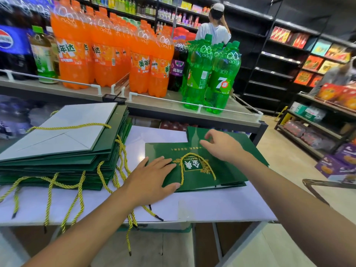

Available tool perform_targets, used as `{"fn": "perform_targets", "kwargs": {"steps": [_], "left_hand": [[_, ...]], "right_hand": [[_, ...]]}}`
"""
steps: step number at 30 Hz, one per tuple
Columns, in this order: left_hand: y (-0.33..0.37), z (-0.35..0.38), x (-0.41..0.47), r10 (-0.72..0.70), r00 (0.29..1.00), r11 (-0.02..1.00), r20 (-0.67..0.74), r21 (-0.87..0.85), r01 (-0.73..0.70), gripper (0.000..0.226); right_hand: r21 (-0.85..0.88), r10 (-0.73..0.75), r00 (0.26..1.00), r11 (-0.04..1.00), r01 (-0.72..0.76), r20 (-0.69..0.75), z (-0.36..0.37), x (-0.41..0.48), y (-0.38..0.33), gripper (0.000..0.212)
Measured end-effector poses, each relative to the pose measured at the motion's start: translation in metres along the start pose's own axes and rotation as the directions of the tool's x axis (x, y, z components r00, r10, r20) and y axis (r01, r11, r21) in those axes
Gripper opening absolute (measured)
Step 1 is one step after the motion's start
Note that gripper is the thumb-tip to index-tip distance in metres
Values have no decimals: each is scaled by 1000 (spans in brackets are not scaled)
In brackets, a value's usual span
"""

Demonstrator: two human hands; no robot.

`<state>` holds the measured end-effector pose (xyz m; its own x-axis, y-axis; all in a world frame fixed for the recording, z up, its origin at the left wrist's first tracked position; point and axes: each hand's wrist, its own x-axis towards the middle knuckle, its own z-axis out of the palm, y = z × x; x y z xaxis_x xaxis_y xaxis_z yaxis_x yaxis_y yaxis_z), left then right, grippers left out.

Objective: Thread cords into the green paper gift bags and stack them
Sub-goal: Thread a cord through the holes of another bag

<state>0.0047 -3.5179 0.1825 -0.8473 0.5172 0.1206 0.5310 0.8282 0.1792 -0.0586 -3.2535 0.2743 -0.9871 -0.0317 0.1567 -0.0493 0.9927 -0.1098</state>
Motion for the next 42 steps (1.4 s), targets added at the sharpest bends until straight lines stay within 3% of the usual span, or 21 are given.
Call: {"fn": "perform_targets", "kwargs": {"steps": [3, 6, 8, 10, 12, 14, 16, 18, 24, 26, 28, 30, 32, 35, 37, 40, 42], "left_hand": [[0, 0, -1, 0, 1000, 1000, -8, -1, 0, 78], [1, 0, 0, -4, 1000, 1000, -12, -13, 4, 76], [2, -2, 0, 3, 1000, 999, -24, -43, -4, 72], [4, -4, -1, 19, 999, 997, -37, -73, -21, 64], [4, -7, -2, 26, 999, 995, -36, -96, -29, 54], [5, -10, -3, 29, 999, 993, -25, -112, -32, 51], [8, -17, -3, 41, 999, 990, -28, -136, -45, 52], [12, -29, -1, 37, 998, 972, -48, -230, -47, 53], [55, -104, 18, -50, 983, 803, -179, -593, -67, 56], [76, -144, 18, -147, 983, 607, -113, -795, -1, 53], [89, -179, 10, -201, 979, 329, 31, -939, 97, 61], [93, -206, 0, -158, 982, 105, 103, -987, 120, 61], [91, -222, -8, -119, 985, -22, 124, -992, 122, 60], [89, -229, -15, -141, 984, 7, 108, -994, 110, 48], [85, -226, -21, -159, 979, 26, 130, -990, 136, 36], [71, -220, -30, -204, 968, -47, 148, -989, 141, 38], [59, -223, -38, -252, 959, -110, 127, -989, 102, 41]], "right_hand": [[-119, 238, 971, 965, -235, 9, -7, -38, 39, 57], [-133, 363, 921, 929, -345, 141, -3, -72, 55, 69], [23, 362, 902, 926, -378, 235, 1, -89, 54, 67], [268, 359, 902, 868, -417, 240, 6, -97, 55, 59], [547, 407, 893, 711, -442, 193, 5, -103, 57, 51], [799, 442, 880, 459, -388, 174, -3, -105, 54, 47], [941, 420, 894, 212, -265, 158, -20, -111, 40, 43], [983, 403, 913, 126, -130, 69, -39, -113, 24, 45], [962, 328, 914, 211, 175, -238, -106, -120, -32, 41], [924, 255, 908, 277, 262, -334, -124, -126, -55, 37], [869, 167, 890, 351, 349, -425, -134, -131, -75, 35], [787, 71, 854, 433, 439, -515, -140, -135, -89, 35], [696, -40, 814, 496, 520, -579, -143, -137, -98, 36], [621, -213, 811, 548, 561, -545, -141, -135, -101, 39], [652, -280, 829, 516, 555, -484, -135, -132, -98, 36], [783, -227, 870, 380, 492, -437, -119, -131, -84, 26], [842, -154, 918, 364, 398, -366, -108, -129, -69, 23]]}}
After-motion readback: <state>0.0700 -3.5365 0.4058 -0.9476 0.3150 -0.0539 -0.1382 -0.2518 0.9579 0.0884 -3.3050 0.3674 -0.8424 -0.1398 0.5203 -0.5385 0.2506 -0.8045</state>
